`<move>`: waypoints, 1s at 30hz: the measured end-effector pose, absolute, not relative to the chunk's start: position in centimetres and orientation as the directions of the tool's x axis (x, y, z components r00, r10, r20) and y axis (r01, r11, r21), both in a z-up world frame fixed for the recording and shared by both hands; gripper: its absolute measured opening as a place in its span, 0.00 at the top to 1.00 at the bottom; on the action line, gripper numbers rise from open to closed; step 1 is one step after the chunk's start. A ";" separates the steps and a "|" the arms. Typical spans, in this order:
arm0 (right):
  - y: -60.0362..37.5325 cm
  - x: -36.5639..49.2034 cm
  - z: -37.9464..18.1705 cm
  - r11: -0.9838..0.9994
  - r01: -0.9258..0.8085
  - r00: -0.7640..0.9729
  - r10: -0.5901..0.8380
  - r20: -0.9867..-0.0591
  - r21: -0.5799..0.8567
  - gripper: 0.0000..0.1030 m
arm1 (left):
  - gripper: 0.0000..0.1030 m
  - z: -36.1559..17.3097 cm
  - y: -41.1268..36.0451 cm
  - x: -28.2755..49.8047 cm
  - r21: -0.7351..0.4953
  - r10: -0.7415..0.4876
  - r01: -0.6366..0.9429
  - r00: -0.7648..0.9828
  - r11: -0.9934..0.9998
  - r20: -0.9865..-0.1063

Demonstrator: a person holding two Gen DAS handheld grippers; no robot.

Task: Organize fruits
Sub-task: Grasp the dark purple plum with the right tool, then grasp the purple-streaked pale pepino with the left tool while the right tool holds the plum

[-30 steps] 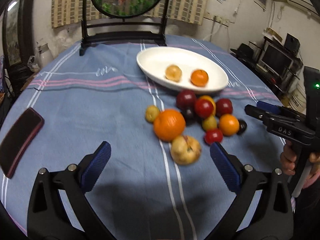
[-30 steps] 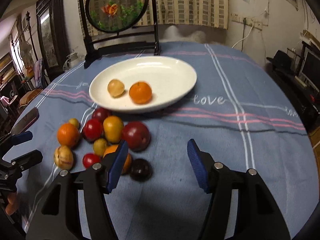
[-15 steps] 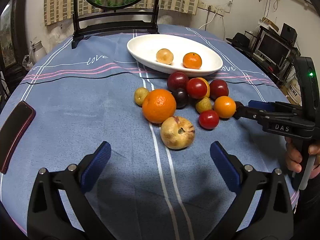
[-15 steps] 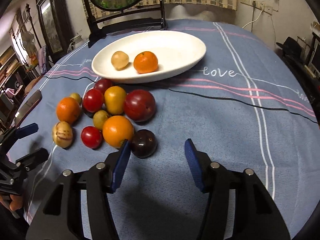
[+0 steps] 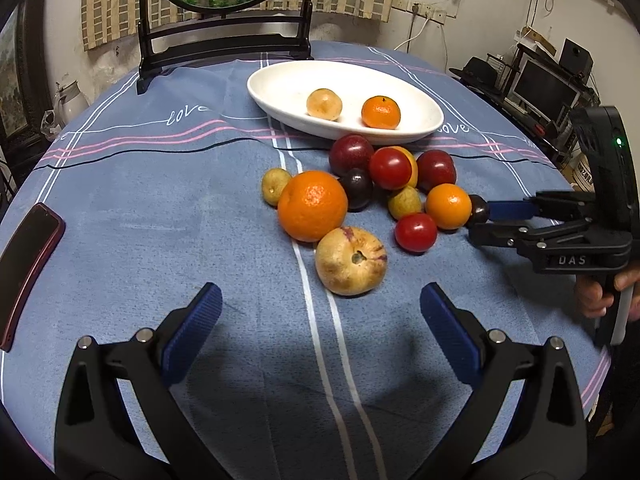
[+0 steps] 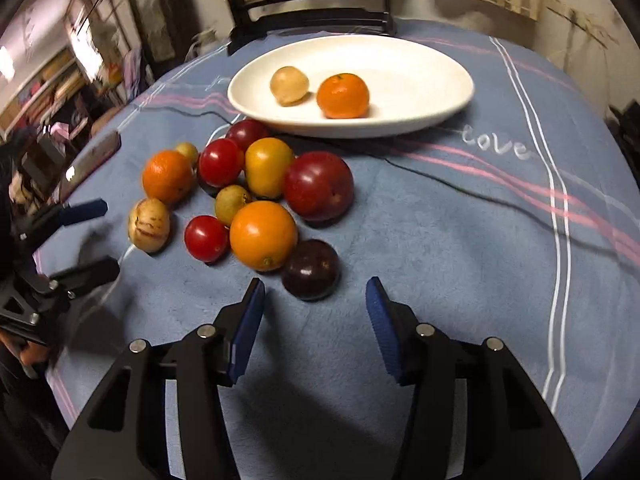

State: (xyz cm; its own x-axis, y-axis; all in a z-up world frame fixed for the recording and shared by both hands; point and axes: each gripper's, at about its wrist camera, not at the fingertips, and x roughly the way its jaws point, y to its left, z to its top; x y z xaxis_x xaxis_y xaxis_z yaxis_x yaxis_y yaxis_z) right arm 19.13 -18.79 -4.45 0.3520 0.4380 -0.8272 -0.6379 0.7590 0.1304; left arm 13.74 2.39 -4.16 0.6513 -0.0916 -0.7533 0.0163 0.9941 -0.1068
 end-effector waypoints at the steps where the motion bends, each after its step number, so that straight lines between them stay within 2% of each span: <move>1: -18.4 19.3 -4.3 0.751 -0.653 0.362 0.425 -0.830 0.099 0.48 | 0.02 -4.2 2.4 13.7 -0.107 -0.091 0.015 0.651 0.994 -0.754; 4: -17.5 19.8 -4.2 0.724 -0.689 0.376 0.406 -0.833 0.042 0.48 | 0.02 -4.2 2.4 13.8 -0.104 -0.086 0.010 0.648 0.994 -0.757; 8: -17.0 20.2 -4.9 0.675 -0.738 0.357 0.398 -0.845 0.005 0.55 | 0.02 -4.2 2.3 13.8 -0.097 -0.080 0.010 0.647 0.995 -0.758; 10: -17.0 20.2 -4.7 0.656 -0.754 0.344 0.410 -0.845 0.012 0.65 | 0.02 -4.2 2.0 13.8 -0.083 -0.074 0.017 0.649 0.996 -0.757; 12: -16.9 20.0 -4.7 0.642 -0.767 0.338 0.423 -0.841 0.015 0.69 | 0.02 -4.2 1.8 13.9 -0.066 -0.063 0.020 0.648 0.998 -0.759; 16: -16.9 19.5 -4.7 0.645 -0.764 0.369 0.418 -0.830 -0.015 0.71 | 0.03 -4.3 1.8 14.1 -0.055 -0.048 0.009 0.642 0.998 -0.765; 20: -18.0 20.1 -4.3 0.687 -0.726 0.377 0.428 -0.821 0.025 0.71 | 0.03 -4.4 1.7 14.6 -0.061 -0.050 0.004 0.634 0.998 -0.772; 26: -19.6 21.2 -3.5 0.755 -0.650 0.398 0.441 -0.804 0.092 0.71 | 0.25 -4.4 0.4 16.1 -0.039 -0.048 0.028 0.631 0.999 -0.774; 28: -19.8 21.2 -3.4 0.763 -0.639 0.403 0.441 -0.802 0.098 0.71 | 0.27 -4.8 0.0 16.5 -0.036 -0.050 0.036 0.617 0.999 -0.786; 30: -19.9 21.3 -3.4 0.769 -0.632 0.404 0.435 -0.805 0.098 0.71 | 0.35 -5.0 -0.2 16.7 -0.033 -0.050 0.040 0.606 0.999 -0.794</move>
State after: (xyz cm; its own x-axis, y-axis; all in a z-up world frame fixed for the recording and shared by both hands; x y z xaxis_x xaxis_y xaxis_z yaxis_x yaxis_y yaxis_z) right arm 21.32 -19.91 -3.38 0.4042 0.4349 -0.8047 -0.6319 0.7688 0.0981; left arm 16.69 -0.16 -4.96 0.6064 -0.0503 -0.7935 0.0399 0.9987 -0.0329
